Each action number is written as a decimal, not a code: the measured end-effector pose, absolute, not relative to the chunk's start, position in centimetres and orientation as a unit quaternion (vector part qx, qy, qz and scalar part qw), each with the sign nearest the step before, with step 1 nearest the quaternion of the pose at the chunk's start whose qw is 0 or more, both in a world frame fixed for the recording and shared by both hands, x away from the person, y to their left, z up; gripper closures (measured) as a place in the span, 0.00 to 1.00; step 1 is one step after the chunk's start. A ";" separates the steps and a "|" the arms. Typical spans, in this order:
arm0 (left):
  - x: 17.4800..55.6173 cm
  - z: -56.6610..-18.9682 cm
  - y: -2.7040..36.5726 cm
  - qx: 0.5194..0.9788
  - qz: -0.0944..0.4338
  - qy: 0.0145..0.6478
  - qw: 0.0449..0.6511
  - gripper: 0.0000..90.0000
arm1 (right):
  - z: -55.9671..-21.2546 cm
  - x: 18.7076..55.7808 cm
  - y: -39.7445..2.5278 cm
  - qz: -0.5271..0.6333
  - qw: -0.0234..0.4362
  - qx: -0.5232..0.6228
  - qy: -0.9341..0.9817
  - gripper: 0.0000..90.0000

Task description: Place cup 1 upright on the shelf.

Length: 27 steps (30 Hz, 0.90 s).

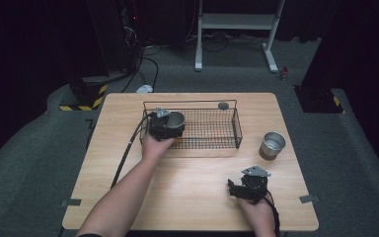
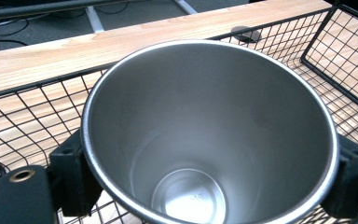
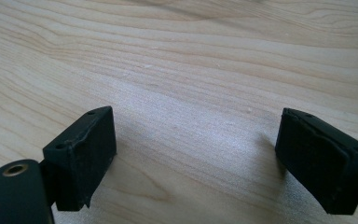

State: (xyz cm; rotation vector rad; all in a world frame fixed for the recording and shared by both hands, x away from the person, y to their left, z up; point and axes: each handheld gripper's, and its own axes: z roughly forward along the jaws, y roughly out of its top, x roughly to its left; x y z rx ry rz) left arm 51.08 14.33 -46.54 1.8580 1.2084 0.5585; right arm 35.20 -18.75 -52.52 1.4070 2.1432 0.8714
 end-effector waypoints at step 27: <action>50.7 -46.6 14.3 0.745 0.234 0.481 0.399 0.06 | -52.5 35.2 -18.8 0.314 0.216 0.507 0.773 0.14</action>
